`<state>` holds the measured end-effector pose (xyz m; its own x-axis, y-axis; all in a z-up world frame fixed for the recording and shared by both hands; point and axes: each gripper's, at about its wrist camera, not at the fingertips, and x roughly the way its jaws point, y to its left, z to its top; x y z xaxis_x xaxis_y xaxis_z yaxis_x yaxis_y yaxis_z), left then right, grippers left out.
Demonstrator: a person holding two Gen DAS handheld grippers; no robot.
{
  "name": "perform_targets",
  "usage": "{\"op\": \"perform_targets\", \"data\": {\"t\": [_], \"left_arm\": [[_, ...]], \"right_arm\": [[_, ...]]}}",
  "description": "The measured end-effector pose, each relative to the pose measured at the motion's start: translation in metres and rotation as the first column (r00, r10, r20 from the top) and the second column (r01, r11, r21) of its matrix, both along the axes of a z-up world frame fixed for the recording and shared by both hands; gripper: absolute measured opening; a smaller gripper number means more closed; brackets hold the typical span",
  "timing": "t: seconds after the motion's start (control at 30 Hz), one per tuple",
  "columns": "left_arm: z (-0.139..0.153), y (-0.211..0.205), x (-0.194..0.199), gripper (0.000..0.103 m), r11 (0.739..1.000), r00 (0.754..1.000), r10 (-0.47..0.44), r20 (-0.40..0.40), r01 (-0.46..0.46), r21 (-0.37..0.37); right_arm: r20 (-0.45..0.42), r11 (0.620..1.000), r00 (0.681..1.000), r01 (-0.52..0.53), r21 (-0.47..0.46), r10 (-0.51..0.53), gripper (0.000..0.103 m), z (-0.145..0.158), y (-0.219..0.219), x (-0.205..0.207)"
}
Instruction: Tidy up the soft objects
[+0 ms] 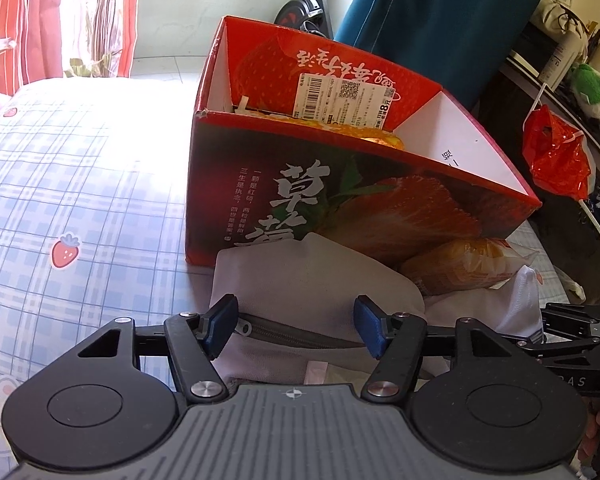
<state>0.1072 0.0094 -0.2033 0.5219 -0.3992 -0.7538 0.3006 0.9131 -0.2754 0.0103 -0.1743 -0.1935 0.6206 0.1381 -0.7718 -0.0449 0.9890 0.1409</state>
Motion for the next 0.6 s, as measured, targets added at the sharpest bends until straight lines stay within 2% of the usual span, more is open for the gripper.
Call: {"op": "perform_targets", "data": {"t": [0.3, 0.6], "left_arm": [[-0.009, 0.001, 0.006, 0.076, 1.0, 1.0, -0.005, -0.022, 0.005, -0.018], [-0.02, -0.014, 0.022, 0.086, 0.997, 0.997, -0.037, -0.064, 0.032, -0.067]], "right_arm": [[0.003, 1.0, 1.0, 0.004, 0.011, -0.004, 0.048, -0.001, 0.0, -0.001], [0.001, 1.0, 1.0, 0.007, 0.01, -0.007, 0.048, -0.002, 0.001, -0.001]]}}
